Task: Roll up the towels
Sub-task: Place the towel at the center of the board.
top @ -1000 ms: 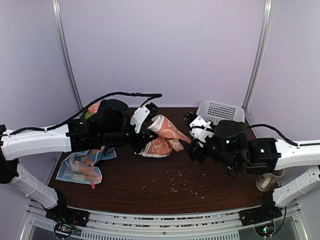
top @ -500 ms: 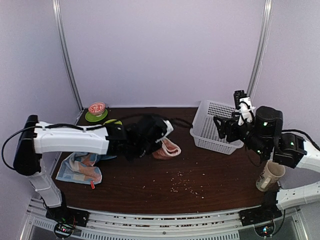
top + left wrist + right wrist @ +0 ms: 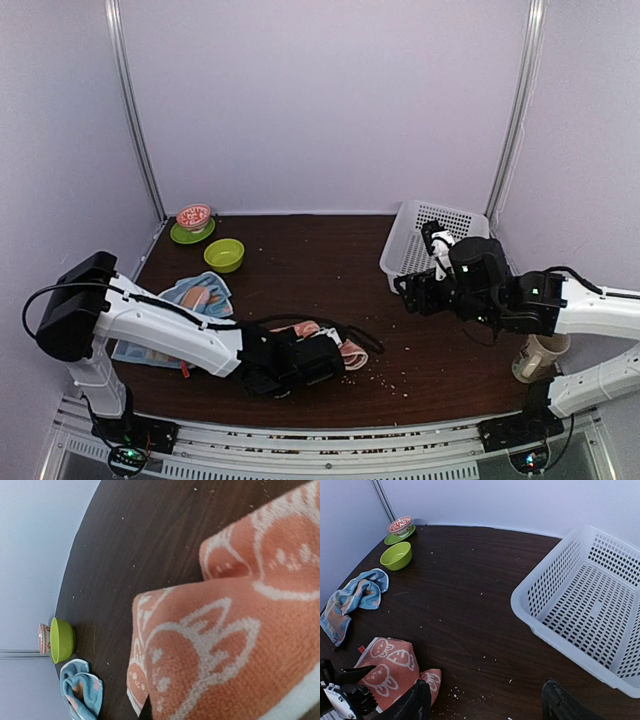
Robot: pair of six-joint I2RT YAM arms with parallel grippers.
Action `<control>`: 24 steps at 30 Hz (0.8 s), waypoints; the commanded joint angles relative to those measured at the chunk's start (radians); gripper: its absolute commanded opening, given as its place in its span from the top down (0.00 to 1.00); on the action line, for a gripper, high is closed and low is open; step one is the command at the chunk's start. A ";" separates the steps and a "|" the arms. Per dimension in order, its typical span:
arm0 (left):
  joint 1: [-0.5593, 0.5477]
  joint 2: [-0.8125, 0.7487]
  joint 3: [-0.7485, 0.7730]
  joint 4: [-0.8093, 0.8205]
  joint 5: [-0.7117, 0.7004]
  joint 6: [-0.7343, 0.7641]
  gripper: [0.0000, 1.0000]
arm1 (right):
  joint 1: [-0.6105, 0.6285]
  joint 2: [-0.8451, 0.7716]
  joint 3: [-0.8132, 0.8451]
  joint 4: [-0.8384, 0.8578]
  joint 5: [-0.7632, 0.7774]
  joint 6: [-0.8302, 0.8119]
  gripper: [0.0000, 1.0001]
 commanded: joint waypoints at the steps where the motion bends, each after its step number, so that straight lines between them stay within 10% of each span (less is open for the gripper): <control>1: -0.065 -0.045 -0.044 -0.066 0.024 -0.108 1.00 | -0.004 0.032 -0.012 0.009 -0.067 0.122 0.24; 24: -0.137 -0.043 -0.141 -0.114 0.033 -0.264 1.00 | 0.022 0.515 0.032 0.118 -0.664 0.665 0.35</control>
